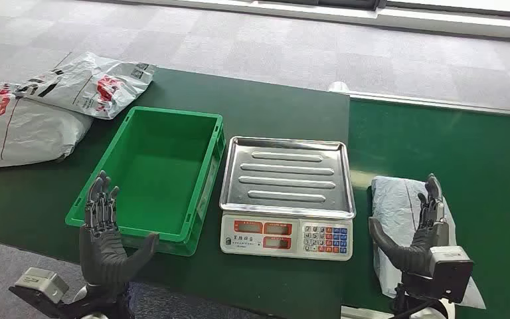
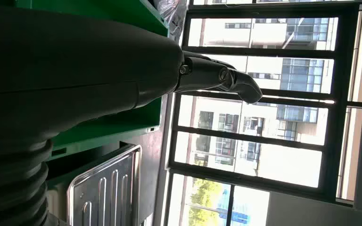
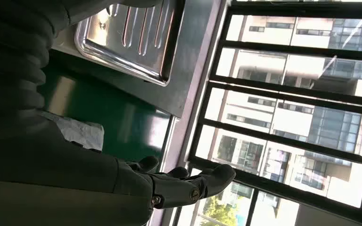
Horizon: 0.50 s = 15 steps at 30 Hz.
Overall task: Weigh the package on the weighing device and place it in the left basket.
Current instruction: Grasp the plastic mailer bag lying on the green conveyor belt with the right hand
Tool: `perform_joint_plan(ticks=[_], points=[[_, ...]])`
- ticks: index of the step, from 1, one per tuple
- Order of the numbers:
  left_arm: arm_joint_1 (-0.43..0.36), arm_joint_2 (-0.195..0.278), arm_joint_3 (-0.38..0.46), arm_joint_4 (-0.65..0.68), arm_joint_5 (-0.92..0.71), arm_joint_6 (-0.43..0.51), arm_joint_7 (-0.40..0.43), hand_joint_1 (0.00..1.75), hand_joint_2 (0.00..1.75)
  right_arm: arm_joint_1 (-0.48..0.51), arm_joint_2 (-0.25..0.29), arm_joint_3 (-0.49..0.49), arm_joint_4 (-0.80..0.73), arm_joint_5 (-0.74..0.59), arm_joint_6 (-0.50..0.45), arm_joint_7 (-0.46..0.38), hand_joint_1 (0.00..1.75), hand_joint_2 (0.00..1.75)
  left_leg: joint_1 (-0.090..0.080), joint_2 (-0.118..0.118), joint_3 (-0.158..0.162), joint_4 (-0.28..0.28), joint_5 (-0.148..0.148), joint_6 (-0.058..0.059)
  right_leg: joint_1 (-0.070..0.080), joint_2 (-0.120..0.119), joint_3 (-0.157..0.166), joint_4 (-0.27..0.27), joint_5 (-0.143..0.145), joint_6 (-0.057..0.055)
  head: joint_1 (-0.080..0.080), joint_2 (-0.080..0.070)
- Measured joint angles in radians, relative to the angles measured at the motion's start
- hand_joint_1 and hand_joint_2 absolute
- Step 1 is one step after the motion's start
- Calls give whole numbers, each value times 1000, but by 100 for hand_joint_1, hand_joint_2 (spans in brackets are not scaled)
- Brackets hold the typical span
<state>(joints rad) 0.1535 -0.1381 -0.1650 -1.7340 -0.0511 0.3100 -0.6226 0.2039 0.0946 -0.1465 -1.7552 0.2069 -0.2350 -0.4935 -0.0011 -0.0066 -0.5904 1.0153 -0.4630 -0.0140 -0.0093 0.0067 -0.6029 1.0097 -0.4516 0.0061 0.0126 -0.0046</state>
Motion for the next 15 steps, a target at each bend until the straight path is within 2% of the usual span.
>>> perform_joint_plan(ticks=[3,7,11,15], points=[[0,1,-2,0,-3,10,-2,0,175,0,-3,-5,1,39,-39,18,0,175,0,0,0,0,0,0,0,0,0,0,0,0,0,0],[3,5,-8,0,-10,31,-2,0,175,-22,-23,-52,30,198,-191,98,0,175,0,0,0,0,0,0,0,0,0,0,0,0,0,0],[3,9,-18,-1,-11,41,1,0,175,-69,-57,-134,94,219,-208,134,0,175,-1,0,0,0,0,0,-1,0,1,0,0,0,0,0],[3,11,-26,0,-11,47,2,0,175,-106,-74,-192,158,297,-221,216,0,175,0,0,0,0,0,0,-1,0,1,0,0,0,0,0]])
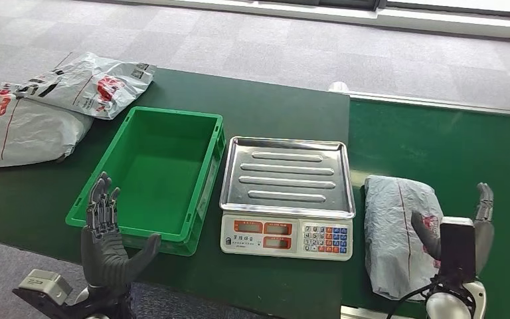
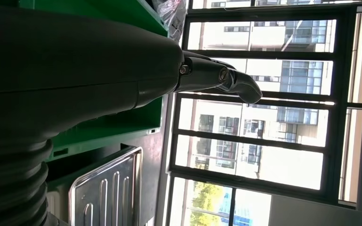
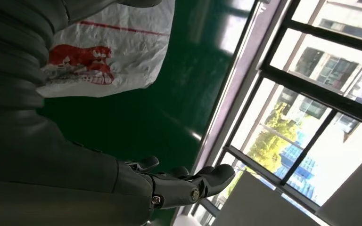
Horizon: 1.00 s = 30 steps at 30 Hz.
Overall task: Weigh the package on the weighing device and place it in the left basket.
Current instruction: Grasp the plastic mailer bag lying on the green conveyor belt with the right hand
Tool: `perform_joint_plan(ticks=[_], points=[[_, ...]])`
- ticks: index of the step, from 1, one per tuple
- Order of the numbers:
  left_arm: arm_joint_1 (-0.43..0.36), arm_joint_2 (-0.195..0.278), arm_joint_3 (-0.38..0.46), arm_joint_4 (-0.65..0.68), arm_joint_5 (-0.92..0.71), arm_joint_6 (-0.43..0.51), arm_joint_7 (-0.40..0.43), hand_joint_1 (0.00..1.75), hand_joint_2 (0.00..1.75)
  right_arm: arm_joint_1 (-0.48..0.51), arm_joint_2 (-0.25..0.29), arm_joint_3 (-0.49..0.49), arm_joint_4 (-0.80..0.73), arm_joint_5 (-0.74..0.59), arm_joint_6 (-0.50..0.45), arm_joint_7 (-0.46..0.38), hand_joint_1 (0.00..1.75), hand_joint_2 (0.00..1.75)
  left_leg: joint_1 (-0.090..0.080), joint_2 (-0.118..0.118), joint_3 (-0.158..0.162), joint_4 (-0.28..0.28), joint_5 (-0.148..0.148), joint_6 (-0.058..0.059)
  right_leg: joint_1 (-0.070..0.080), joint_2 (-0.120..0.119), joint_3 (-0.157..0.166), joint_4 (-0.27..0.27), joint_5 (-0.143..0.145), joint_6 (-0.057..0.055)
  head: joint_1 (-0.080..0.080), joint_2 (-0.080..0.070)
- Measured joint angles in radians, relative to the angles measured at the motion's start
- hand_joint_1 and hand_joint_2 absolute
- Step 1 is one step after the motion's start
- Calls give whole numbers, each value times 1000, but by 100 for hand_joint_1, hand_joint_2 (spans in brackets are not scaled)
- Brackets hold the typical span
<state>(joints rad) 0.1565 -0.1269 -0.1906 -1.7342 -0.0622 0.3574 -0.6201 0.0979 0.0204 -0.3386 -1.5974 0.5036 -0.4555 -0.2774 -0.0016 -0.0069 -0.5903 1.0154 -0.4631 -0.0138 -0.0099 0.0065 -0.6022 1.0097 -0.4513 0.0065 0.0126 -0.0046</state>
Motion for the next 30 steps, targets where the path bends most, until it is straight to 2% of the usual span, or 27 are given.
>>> perform_joint_plan(ticks=[4,7,9,11,14,18,22,30], points=[[-1,0,-7,0,1,11,4,0,175,-54,-24,-63,98,121,-6,141,0,175,0,0,0,0,0,0,0,0,0,0,0,0,0,0],[-4,0,-10,0,8,16,14,0,175,-90,-48,-99,193,215,31,262,0,175,0,0,0,0,0,0,0,0,0,0,0,0,0,0],[-6,0,-12,0,10,17,19,0,175,-108,-62,-112,251,244,64,310,0,175,0,0,0,0,0,0,0,0,0,0,0,0,0,0],[-7,0,-14,0,10,17,24,0,175,-125,-74,-120,303,258,128,357,0,175,0,0,0,0,0,0,0,0,0,0,0,0,0,0],[-10,0,-15,4,6,17,29,0,175,-149,-96,-123,405,296,285,436,0,175,0,0,0,0,0,0,0,0,0,0,0,0,0,0],[-13,0,-21,12,-7,24,30,0,175,-187,-117,-119,555,340,425,430,175,175,1,0,1,0,0,0,1,0,1,0,0,0,0,0],[-13,-1,-23,14,-11,33,32,0,175,-230,-133,-103,641,355,462,402,175,175,2,4,6,0,-3,0,3,4,6,-1,-1,0,0,0],[-10,-2,-23,13,-20,35,37,0,175,-261,-147,-77,685,359,473,396,175,175,2,5,14,0,-4,2,3,5,15,-3,-1,1,0,0]])
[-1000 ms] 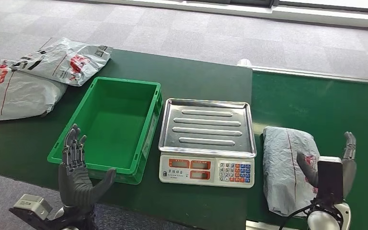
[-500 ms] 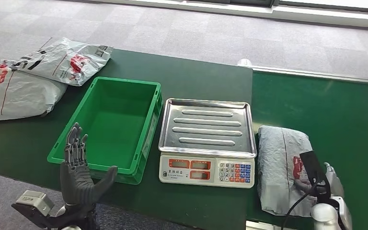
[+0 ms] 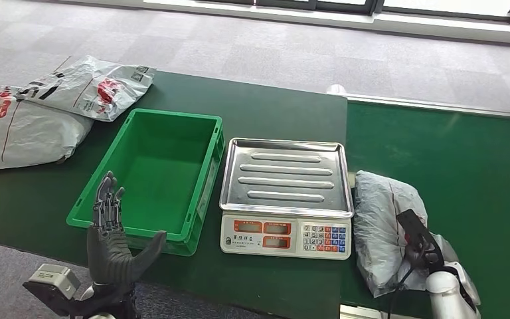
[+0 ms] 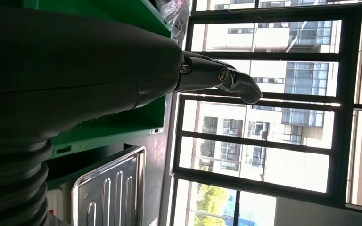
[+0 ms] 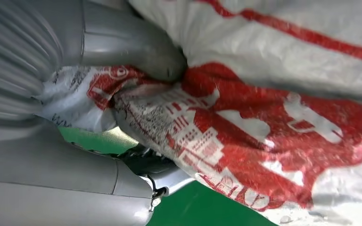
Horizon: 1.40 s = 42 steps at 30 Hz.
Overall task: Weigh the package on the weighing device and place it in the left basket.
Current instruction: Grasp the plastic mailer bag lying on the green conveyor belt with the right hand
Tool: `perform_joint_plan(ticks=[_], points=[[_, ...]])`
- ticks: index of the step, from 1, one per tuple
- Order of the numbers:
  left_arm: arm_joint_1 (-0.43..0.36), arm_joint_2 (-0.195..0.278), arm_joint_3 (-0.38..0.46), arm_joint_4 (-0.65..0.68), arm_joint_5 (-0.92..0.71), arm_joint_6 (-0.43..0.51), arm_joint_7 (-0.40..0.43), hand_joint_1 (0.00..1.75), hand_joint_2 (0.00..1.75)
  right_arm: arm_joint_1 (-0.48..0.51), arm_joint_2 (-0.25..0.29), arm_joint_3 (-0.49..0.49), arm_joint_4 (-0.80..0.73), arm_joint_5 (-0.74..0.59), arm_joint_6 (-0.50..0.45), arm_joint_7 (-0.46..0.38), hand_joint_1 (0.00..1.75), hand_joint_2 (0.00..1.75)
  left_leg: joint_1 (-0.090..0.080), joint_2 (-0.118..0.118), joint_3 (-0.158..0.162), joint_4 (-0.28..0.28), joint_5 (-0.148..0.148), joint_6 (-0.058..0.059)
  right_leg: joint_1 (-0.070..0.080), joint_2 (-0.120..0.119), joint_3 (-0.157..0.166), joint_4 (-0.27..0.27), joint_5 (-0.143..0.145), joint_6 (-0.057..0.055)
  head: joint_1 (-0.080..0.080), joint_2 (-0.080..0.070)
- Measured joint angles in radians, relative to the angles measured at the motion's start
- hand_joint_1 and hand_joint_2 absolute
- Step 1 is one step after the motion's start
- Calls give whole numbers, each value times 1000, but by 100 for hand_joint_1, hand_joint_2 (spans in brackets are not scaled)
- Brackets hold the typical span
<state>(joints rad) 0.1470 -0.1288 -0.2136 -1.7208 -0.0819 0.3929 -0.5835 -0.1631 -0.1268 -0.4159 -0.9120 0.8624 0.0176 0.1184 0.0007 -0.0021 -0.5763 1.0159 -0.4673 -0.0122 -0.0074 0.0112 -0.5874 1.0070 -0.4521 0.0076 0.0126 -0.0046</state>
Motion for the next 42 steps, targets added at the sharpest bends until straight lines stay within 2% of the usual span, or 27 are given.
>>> perform_joint_plan(ticks=[10,12,16,20,25,28,31,36,42], points=[[2,-2,0,-1,-5,2,2,0,175,-9,-2,12,6,-10,-1,-21,175,175,0,0,1,0,0,0,0,0,3,0,0,0,0,0],[6,-2,0,-6,-5,8,3,0,175,-7,-1,12,-1,-55,-30,-73,175,175,0,0,-2,0,-1,1,0,0,4,-1,0,1,0,0],[24,-2,0,-25,-4,15,-5,0,175,13,9,12,-95,-249,-124,-225,175,175,-3,-1,-5,0,1,3,-3,-1,-1,0,1,2,0,0],[35,-2,0,-32,-3,16,-13,0,175,18,15,9,-189,-332,-175,-277,175,175,-3,-5,-5,0,3,3,-3,-5,-4,0,2,2,0,0],[29,-3,-2,-29,2,15,-28,0,175,18,32,-13,-345,-567,-388,-513,175,175,-4,-9,-10,0,3,3,-4,-7,-8,0,1,3,0,0],[13,-4,-8,-19,12,20,-40,0,175,4,42,-19,-482,-652,-505,-595,175,175,-4,-9,-11,0,3,3,-4,-7,-8,0,1,3,0,0],[-8,-3,-14,-6,21,30,-52,0,175,-17,51,-16,-614,-682,-594,-648,175,175,-4,-8,-11,0,3,3,-4,-7,-9,0,0,3,0,0],[-39,-4,-33,14,27,35,-57,0,175,-57,54,8,-782,-691,-662,-681,175,175,-3,-8,-10,0,3,3,-4,-7,-8,0,1,3,0,0],[-48,-4,-41,28,30,35,-58,0,175,-63,54,27,-854,-692,-676,-681,175,175,-4,-8,-10,0,3,3,-4,-7,-8,0,1,3,0,0]])
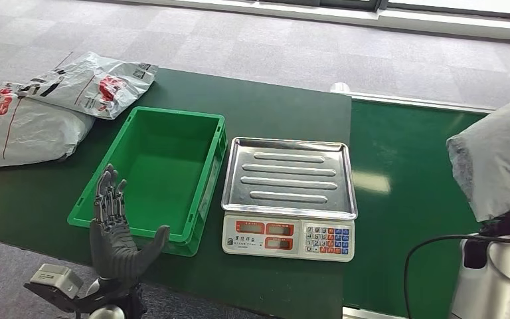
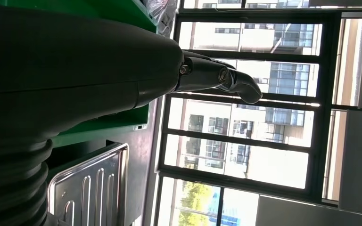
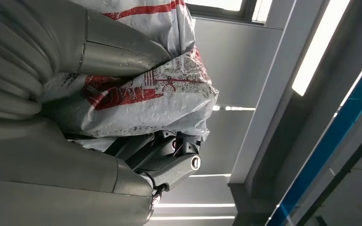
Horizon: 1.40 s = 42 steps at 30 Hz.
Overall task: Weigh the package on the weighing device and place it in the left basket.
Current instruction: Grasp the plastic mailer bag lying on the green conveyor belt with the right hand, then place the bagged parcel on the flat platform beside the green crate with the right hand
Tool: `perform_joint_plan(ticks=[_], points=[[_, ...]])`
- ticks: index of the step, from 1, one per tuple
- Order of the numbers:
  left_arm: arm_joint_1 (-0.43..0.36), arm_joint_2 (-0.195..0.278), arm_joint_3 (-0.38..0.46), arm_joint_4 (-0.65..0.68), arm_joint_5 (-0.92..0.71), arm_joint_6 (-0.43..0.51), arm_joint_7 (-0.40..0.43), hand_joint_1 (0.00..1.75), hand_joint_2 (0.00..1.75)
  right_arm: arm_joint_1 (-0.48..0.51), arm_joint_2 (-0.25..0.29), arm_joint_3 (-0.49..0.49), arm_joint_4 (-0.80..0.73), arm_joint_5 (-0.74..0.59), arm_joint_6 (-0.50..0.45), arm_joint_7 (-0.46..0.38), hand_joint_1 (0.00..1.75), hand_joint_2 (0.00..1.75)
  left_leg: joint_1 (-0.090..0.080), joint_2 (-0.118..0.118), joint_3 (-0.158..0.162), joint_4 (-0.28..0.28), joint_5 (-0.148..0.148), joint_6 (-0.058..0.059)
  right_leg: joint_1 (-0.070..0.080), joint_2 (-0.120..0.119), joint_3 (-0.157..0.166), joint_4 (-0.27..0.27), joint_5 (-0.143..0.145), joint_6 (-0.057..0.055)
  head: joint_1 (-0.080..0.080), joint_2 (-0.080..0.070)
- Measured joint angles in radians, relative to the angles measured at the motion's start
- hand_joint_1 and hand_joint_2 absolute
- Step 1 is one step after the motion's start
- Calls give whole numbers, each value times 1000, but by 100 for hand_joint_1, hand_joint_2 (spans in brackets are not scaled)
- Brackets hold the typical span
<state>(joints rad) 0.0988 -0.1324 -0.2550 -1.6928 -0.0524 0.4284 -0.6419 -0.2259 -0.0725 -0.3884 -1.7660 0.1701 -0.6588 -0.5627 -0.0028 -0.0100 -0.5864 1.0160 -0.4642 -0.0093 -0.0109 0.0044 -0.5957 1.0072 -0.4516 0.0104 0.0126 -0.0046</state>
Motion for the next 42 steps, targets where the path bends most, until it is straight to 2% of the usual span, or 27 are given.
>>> perform_joint_plan(ticks=[6,8,10,12,13,15,17,20,24,31,32,35,36,42], points=[[-6,0,-6,7,1,-3,0,0,175,-3,0,11,-20,-9,6,-10,175,175,0,0,-1,0,0,0,0,0,0,0,0,0,0,0],[-18,0,-12,14,2,-8,-1,0,175,-17,-2,33,-22,-3,55,23,175,175,0,0,-3,0,0,0,0,0,0,0,0,0,0,0],[-37,0,-20,26,5,-12,-5,0,175,-49,-13,83,-5,28,192,123,175,175,0,3,-6,-1,-1,-1,0,3,0,0,0,-1,0,0],[-59,0,-30,43,7,-24,-9,0,175,-107,-37,157,56,86,422,233,175,175,0,7,-8,-1,-2,-2,0,7,-1,0,1,-2,0,0],[-72,-1,-36,54,7,-34,-11,0,175,-144,-49,206,110,133,548,262,175,175,0,9,-7,-1,-1,-2,1,9,-1,0,2,-2,0,0],[-99,-5,-48,76,6,-54,-11,0,175,-224,-65,313,239,236,739,265,175,175,1,10,-4,-1,2,-2,1,10,-3,0,5,-2,0,0],[-120,-12,-58,95,3,-67,-8,0,175,-293,-66,414,375,312,827,240,175,175,2,6,-3,0,8,-2,2,6,-5,0,8,-2,0,0],[-135,-20,-66,111,0,-72,-4,0,175,-360,-58,524,527,369,860,231,175,175,3,-6,-8,0,12,-3,3,-4,-7,1,9,-2,0,0],[-145,-19,-67,119,-2,-62,5,0,175,-409,-46,628,647,427,879,259,175,175,3,-9,-10,0,12,-4,3,-7,-8,1,7,-3,0,0],[-152,-18,-67,119,-13,-55,27,0,175,-437,-44,679,752,467,879,265,175,175,2,-8,-11,0,11,-3,2,-6,-8,1,7,-2,0,0],[-152,-18,-67,119,-16,-55,29,0,175,-438,-44,681,761,472,878,265,161,175,2,-8,-11,0,11,-3,2,-6,-8,1,7,-2,0,0],[-152,-18,-67,117,-22,-56,38,0,175,-441,-44,688,784,491,873,274,30,175,2,-8,-10,0,11,-3,2,-6,-8,1,7,-2,0,0],[-152,-18,-67,116,-24,-58,43,0,175,-443,-44,691,792,499,869,283,0,175,2,-8,-10,0,11,-3,2,-6,-8,1,7,-2,0,0],[-152,-18,-67,116,-40,-74,62,0,175,-445,-45,699,846,561,831,352,0,175,2,-8,-10,0,11,-3,3,-6,-9,1,7,-2,0,0]])
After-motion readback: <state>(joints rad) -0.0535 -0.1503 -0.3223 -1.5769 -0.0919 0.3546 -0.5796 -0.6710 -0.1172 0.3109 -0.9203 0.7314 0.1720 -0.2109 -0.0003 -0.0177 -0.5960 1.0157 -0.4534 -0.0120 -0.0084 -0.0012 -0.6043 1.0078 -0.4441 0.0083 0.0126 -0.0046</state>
